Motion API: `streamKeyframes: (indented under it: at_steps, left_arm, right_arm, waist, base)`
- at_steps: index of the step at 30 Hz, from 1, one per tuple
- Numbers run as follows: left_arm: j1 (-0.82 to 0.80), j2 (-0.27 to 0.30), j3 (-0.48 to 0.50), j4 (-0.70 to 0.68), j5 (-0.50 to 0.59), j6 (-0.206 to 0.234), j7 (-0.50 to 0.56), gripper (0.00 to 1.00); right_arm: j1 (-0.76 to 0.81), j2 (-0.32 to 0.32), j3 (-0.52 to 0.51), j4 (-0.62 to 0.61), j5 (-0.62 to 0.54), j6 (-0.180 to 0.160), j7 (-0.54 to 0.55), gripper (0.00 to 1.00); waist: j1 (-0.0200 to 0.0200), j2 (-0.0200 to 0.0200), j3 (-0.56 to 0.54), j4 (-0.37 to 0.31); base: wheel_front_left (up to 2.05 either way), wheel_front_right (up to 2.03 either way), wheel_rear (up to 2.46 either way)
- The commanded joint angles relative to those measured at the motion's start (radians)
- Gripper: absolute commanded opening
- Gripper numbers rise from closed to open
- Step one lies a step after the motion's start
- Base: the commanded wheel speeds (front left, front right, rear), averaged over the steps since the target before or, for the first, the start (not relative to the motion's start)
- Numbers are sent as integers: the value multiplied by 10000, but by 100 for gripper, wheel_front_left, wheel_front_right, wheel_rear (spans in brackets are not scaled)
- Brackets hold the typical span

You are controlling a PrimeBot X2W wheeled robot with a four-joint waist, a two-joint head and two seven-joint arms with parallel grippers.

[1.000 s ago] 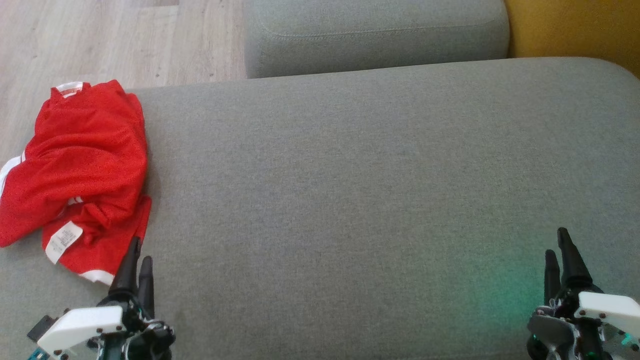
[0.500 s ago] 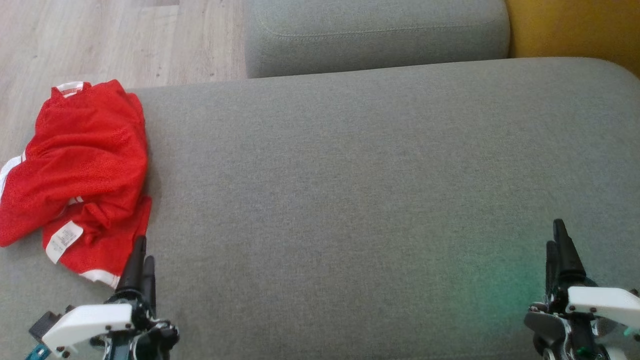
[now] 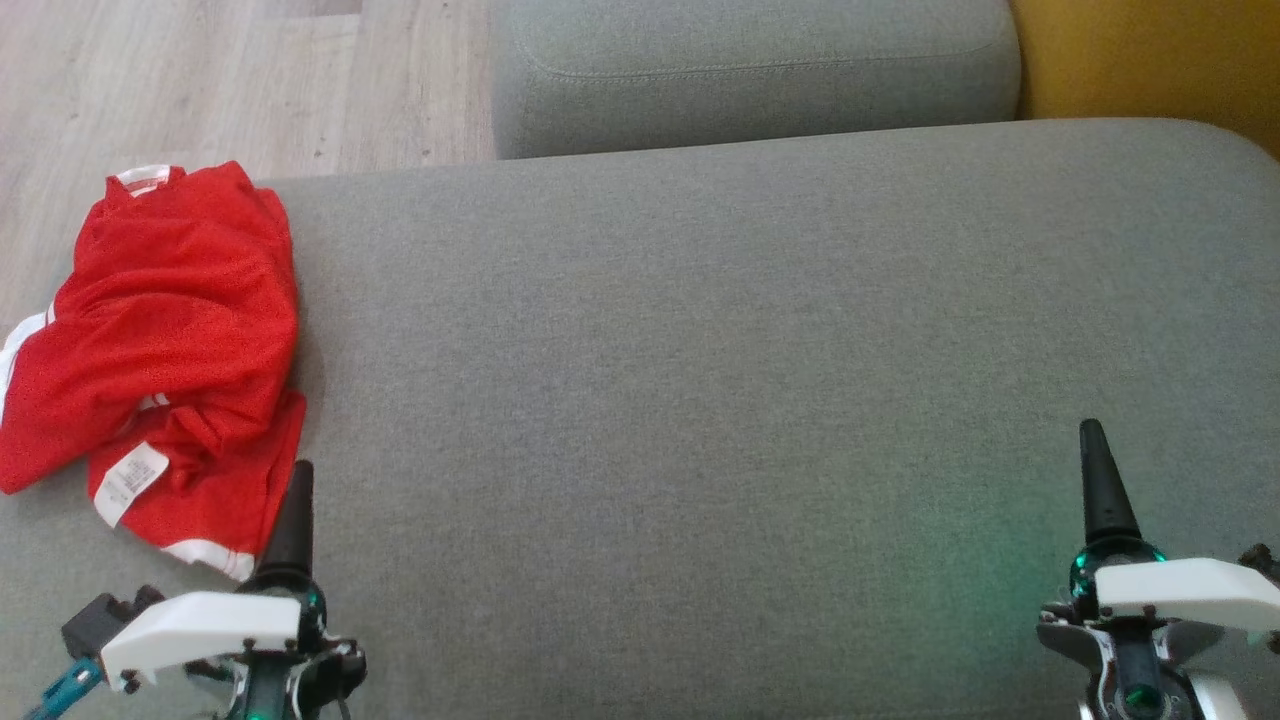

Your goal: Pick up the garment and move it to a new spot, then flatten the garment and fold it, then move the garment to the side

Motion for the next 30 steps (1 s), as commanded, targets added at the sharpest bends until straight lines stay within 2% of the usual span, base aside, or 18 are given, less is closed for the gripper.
streamKeyframes:
  at_steps: [1, 16, 30]
  left_arm:
    - [-265, 117, 71, -417, 331, 44, -117, 100]
    - [-46, 176, -85, -560, 3159, 277, -556, 100]
    - [55, 222, -154, -943, 5216, 458, -936, 100]
  right_arm:
    - [-254, -268, 127, -441, -325, -2, -140, 100]
    - [-311, -599, 663, -706, -2631, -3, -583, 100]
    - [-375, -750, 1069, -639, -4527, -4, -967, 100]
  waist:
    - [0, 0, -6, 2]
    - [0, 0, -78, 46]
    - [0, 0, -90, 91]
  base:
    - [0, 0, 0]
    - [0, 0, 0]
    - [0, 0, 0]
